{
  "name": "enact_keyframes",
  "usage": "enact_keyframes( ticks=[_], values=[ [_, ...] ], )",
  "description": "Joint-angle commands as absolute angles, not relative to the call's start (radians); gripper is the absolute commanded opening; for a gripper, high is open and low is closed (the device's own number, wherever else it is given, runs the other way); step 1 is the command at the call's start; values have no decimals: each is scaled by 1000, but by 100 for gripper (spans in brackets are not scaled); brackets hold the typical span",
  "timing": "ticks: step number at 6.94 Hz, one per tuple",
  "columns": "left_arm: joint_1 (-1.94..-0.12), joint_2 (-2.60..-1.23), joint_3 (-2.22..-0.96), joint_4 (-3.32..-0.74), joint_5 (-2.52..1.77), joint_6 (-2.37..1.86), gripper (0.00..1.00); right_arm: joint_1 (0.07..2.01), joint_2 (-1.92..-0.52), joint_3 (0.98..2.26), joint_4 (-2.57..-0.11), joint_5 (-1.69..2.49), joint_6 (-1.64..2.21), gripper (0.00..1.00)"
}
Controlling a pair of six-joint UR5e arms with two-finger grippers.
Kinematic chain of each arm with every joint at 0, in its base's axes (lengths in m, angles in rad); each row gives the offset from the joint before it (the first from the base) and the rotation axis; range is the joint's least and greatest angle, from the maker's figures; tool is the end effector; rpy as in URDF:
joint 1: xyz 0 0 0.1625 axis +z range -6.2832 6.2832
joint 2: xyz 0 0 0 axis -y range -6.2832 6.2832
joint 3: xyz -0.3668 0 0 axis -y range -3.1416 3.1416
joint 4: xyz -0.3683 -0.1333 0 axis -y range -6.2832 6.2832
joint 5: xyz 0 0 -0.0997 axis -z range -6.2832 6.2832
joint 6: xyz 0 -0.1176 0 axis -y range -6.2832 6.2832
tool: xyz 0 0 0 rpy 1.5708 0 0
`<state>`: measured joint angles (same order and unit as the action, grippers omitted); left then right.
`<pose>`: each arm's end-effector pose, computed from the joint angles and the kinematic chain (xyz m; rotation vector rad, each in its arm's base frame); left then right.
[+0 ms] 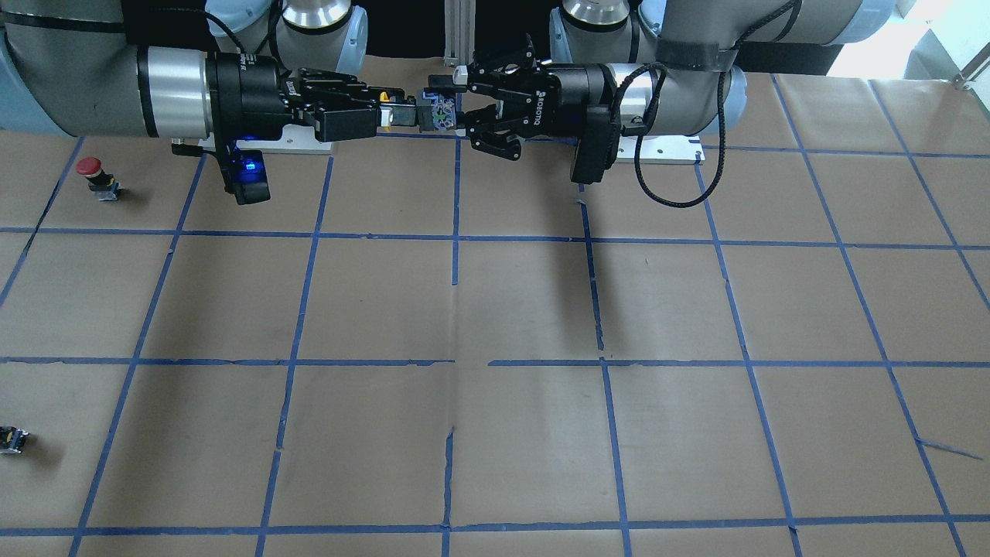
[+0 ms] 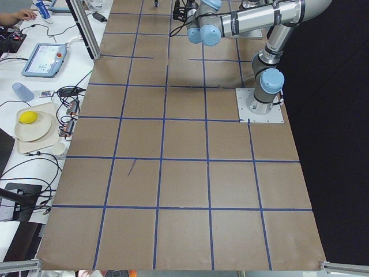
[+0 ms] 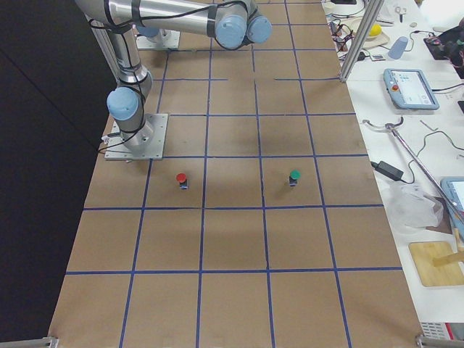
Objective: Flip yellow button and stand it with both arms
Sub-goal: 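Close the right gripper on the button and open the left gripper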
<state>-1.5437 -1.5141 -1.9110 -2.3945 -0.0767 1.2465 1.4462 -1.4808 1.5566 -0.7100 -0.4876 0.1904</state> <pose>-0.2400 -0.3921 0.3405 -0.0326 -1.5391 0.1858 0.1838 -0.4412 0.3870 0.8659 1.7793 0.9945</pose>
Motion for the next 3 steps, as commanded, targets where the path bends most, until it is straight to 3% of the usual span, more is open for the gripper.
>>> enact_keyframes(
  ticks=[1,2,3],
  values=[
    [-1548,-1516,-1910,-2393,-72,1236,72,1447,-1479,1554,-709,-488,193,25],
    [-1548,-1516,-1902,-2395,-66,1238,100,1447,-1479,1548,-707,-486,193,25],
    [-1548,-1516,-1895,-2393,-63,1227,100,1445,-1477,1548,-709,-486,193,25]
  ],
)
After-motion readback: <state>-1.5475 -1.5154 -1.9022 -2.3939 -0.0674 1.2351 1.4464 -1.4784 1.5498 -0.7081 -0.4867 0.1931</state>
